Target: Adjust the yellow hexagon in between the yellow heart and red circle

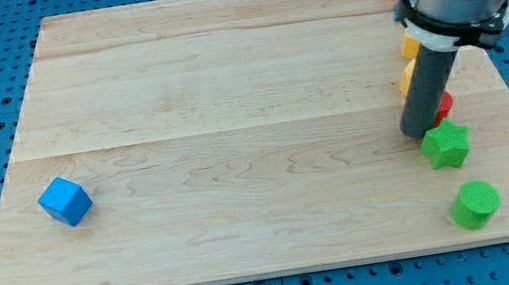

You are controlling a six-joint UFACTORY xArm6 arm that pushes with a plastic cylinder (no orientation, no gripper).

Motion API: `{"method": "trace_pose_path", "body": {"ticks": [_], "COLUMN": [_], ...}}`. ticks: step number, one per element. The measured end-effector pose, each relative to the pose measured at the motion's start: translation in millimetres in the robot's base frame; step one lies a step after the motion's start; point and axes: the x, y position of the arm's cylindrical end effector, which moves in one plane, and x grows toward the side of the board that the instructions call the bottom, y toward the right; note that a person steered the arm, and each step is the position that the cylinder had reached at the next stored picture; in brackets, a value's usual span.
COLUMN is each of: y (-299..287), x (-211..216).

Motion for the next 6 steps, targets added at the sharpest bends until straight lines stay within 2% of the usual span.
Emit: {"method": "trace_pose_path", "body": {"ticks": [1, 2, 3, 4, 5, 6], "y": [-13.5, -41.0, -26.8, -39.2, -3.0, 1.6], "x": [-0.2, -17.7, -37.4, -46.6, -54.2, -56.4]}}
